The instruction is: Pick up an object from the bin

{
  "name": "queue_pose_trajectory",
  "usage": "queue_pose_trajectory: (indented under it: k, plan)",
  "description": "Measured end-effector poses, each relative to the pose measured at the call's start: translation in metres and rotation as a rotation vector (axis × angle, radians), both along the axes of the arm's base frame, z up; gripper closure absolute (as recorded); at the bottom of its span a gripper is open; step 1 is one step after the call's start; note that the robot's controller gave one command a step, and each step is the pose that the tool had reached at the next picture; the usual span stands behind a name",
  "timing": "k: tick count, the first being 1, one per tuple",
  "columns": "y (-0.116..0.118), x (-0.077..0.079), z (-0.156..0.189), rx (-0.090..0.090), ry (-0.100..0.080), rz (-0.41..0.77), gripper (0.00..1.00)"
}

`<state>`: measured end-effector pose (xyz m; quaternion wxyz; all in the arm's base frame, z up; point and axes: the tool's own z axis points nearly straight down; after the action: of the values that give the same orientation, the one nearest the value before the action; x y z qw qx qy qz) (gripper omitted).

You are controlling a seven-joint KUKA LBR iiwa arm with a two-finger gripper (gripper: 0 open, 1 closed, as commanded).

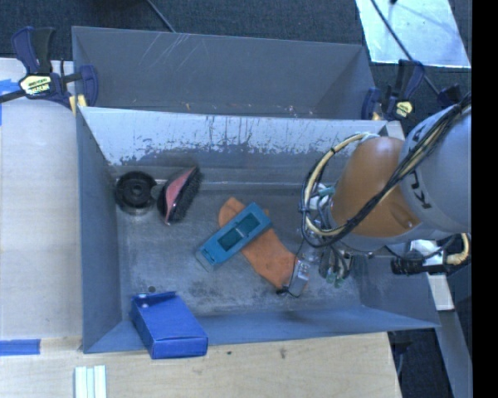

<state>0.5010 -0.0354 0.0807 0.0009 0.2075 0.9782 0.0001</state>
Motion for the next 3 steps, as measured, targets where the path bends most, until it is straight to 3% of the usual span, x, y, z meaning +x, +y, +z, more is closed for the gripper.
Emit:
queue_pose_trajectory:
  k: [1, 3]
  plan:
    - [-0.0045, 0.0169, -0.0096, -0.002, -0.003, 0.042, 1.00]
    - [-0.0044, 0.0153, -0.0048, -0.001, 0.002, 0.042, 1.00]
